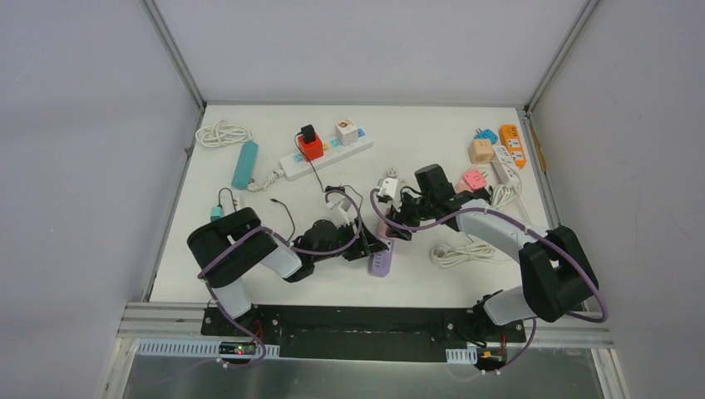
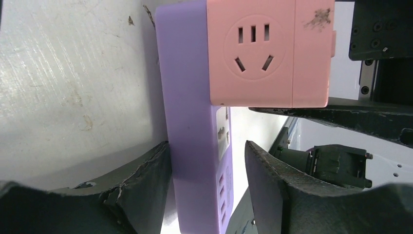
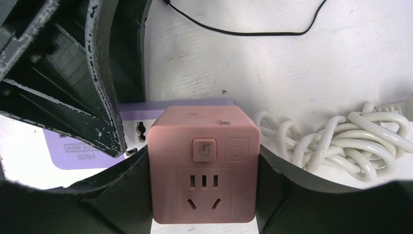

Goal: Pull the plug off the socket
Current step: Remove the plug from the socket.

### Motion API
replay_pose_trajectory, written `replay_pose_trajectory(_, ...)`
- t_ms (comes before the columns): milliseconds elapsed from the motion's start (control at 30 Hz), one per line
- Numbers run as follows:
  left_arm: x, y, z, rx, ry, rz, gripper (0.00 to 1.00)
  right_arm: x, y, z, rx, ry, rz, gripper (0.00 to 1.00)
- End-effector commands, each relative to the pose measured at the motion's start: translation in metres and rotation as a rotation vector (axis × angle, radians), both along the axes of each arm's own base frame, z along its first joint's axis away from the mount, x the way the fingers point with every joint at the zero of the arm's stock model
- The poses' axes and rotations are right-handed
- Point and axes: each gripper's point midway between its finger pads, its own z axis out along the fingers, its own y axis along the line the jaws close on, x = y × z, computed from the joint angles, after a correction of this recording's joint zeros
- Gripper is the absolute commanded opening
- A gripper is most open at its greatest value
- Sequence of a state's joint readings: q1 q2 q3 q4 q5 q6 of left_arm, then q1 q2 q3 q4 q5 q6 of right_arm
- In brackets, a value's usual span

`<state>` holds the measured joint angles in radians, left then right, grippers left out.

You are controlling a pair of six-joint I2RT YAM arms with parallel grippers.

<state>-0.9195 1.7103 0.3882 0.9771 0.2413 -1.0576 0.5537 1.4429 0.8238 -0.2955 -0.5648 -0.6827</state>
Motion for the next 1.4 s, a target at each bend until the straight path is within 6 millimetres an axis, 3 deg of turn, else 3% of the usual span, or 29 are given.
replay_pose_trajectory(0,-0.014,-0.004,-0.027,0.032,0.071,-0.026,0.56,0.009,0.010,0.012,0.068,-0.047,0.000,0.00)
replay_pose_trajectory(167,-0.013,-0.009,-0.028,-0.031,0.087,-0.022,0.46,0.007,0.009,0.011,0.078,-0.050,0.010,0.00)
replay_pose_trajectory(433,-0.010,-0.005,-0.027,-0.040,0.073,0.001,0.00,0.003,0.007,0.005,0.062,-0.032,0.033,0.00)
replay_pose_trajectory(733,-0.005,0.002,-0.042,0.019,0.090,0.052,0.00,-0.008,0.007,-0.001,0.012,-0.030,0.091,0.00)
replay_pose_trajectory(867,-0.004,0.003,-0.042,0.003,0.086,0.061,0.00,-0.016,0.016,0.001,-0.012,-0.059,0.126,0.00)
replay_pose_trajectory(967,-0.008,0.002,-0.039,0.001,0.067,0.034,0.00,-0.025,0.017,0.000,-0.003,0.032,0.150,0.00)
replay_pose_trajectory(1167,-0.012,0.003,-0.042,0.021,0.047,0.003,0.00,-0.021,0.002,0.002,-0.008,0.258,0.132,0.00)
replay_pose_trajectory(1367,-0.008,0.001,-0.041,0.009,0.059,0.018,0.00,-0.016,0.000,-0.010,-0.069,0.098,0.113,0.00)
